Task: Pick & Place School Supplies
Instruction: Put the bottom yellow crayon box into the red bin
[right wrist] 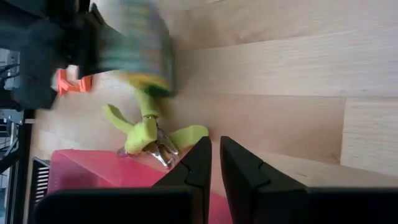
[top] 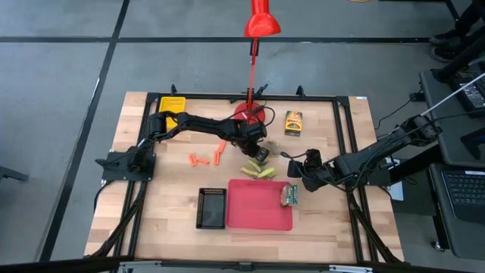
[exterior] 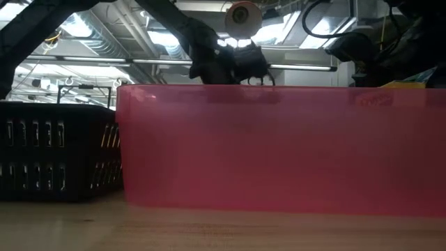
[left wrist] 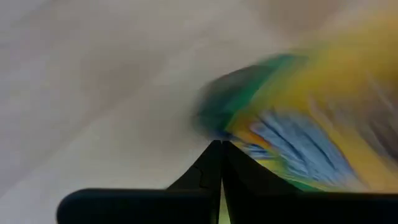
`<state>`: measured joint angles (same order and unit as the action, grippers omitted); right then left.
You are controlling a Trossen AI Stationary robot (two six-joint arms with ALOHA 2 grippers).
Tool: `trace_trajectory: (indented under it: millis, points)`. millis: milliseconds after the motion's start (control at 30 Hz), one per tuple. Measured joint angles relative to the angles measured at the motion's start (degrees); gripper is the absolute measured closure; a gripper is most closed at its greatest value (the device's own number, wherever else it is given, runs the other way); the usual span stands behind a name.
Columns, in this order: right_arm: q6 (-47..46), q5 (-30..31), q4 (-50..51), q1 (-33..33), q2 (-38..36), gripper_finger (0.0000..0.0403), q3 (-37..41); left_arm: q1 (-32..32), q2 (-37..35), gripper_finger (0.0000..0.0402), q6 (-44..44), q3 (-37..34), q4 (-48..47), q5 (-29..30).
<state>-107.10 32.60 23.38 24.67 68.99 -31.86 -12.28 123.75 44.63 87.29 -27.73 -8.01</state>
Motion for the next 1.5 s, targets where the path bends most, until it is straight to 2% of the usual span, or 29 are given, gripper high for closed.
trace_trajectory:
  millis: [233,467,800,1067,1233,1500]
  points:
    - [5.05,2.43,-6.21,-1.92,0.00,0.0361,0.00,-0.02,0.17,0.0399,-0.45,-0.15,-0.45,0.30]
    - [11.85,2.02,-14.52,-6.80,0.00,0.0324,0.00,0.23,0.17,0.0399,-0.45,-0.15,-0.35,-0.19]
    - [21.92,-6.31,-24.44,-15.35,0.00,0.0275,0.00,0.27,0.17,0.0399,-1.04,-0.11,-0.49,-0.32]
    - [26.54,-11.98,-25.52,-19.31,0.02,0.0273,-0.30,0.27,0.17,0.0399,-1.04,-0.09,-0.65,-0.27]
    - [30.11,-13.38,-24.11,-21.41,0.05,0.0273,-2.46,0.27,0.15,0.0399,-1.32,-0.08,-0.77,-0.24]
    - [34.33,-18.90,-21.61,-24.60,4.70,0.0273,-5.69,0.27,0.08,0.0399,-1.86,-0.06,-1.02,-0.05]
